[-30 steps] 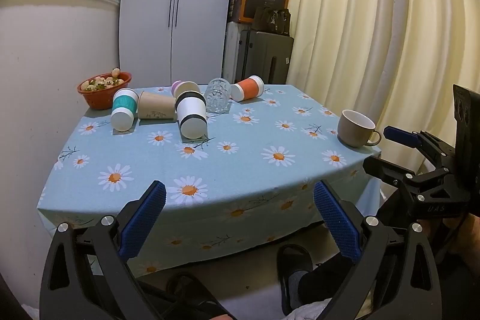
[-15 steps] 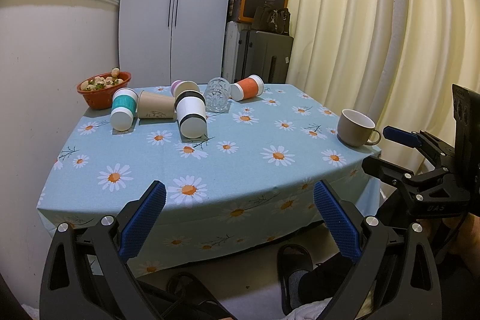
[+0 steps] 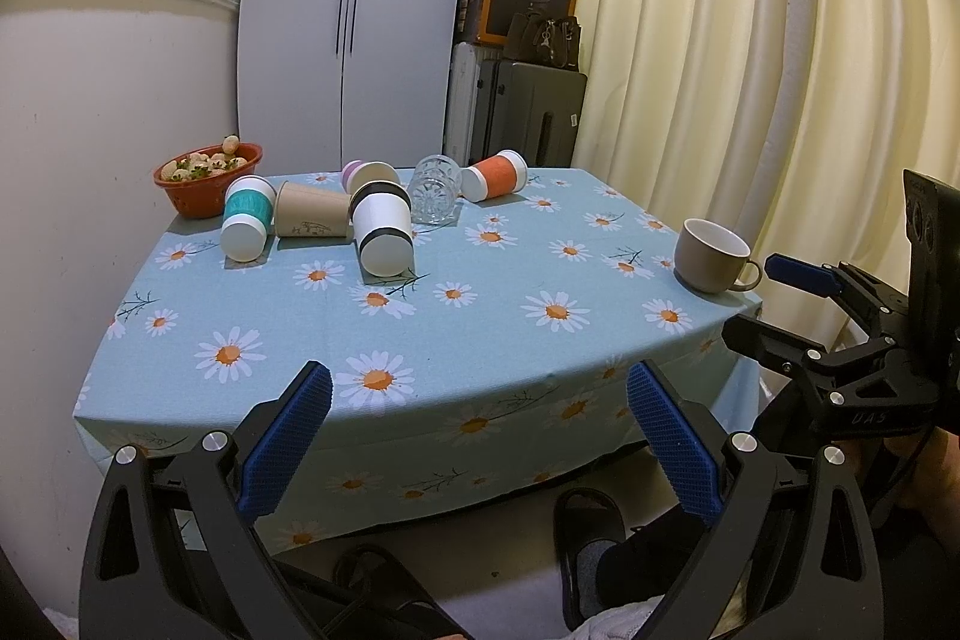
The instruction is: Flip cup upright
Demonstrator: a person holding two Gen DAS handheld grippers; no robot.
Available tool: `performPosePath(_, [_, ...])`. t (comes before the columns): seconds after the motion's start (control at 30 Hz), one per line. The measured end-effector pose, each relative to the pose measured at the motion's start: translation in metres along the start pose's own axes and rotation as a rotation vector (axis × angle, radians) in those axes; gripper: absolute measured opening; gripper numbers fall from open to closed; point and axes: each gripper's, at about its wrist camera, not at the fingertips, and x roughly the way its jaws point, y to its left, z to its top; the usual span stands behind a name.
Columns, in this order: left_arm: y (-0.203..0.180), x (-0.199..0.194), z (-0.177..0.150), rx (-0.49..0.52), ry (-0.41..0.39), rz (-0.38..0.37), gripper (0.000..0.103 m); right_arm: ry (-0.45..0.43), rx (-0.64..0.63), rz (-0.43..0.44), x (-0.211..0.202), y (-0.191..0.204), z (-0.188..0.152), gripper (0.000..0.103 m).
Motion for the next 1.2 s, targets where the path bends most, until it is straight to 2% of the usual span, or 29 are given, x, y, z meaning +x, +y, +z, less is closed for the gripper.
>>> performPosePath(1.2, [-0.0029, -0.0005, 0.0014, -0.001, 0.0, -0.002, 0.096, 0.005, -0.001, 0.0, 0.0008, -0.0007, -0.0018, 0.098])
